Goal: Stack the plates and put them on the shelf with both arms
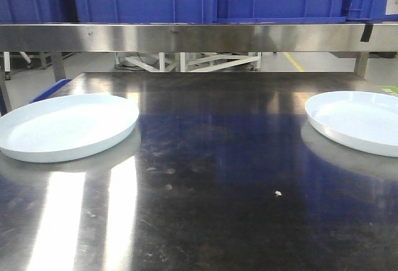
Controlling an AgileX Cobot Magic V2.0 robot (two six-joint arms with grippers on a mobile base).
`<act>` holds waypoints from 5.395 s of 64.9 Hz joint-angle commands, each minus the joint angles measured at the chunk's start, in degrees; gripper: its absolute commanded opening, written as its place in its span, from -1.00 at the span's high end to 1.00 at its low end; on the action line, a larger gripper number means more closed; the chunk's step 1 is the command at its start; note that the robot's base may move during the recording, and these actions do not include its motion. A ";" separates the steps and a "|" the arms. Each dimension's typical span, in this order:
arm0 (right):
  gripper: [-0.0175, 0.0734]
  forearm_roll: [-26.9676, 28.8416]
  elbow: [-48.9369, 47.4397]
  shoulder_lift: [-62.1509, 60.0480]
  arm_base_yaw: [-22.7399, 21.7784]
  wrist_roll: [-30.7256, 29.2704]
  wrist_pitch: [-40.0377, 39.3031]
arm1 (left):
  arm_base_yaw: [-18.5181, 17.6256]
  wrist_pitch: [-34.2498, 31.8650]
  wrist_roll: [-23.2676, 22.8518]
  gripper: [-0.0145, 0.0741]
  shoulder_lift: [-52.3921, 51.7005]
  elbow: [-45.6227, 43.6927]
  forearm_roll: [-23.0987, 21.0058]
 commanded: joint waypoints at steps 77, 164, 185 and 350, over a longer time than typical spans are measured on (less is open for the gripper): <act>0.51 -0.53 -0.04 -0.94 0.10 -0.01 -5.24 | 0.26 18.51 -0.41 0.49 38.65 -28.89 -4.01; 0.51 -0.53 -0.04 -0.94 0.10 -0.01 -5.24 | 0.26 53.45 -0.41 -0.28 105.20 -81.45 -6.18; 0.51 -0.53 -0.04 -0.94 0.10 -0.01 -5.24 | 0.26 55.98 -0.41 -0.14 105.62 -81.45 -6.18; 0.51 -0.53 -0.04 -0.94 0.10 -0.01 -5.24 | -24.09 22.63 2.45 0.49 86.32 -66.59 -11.97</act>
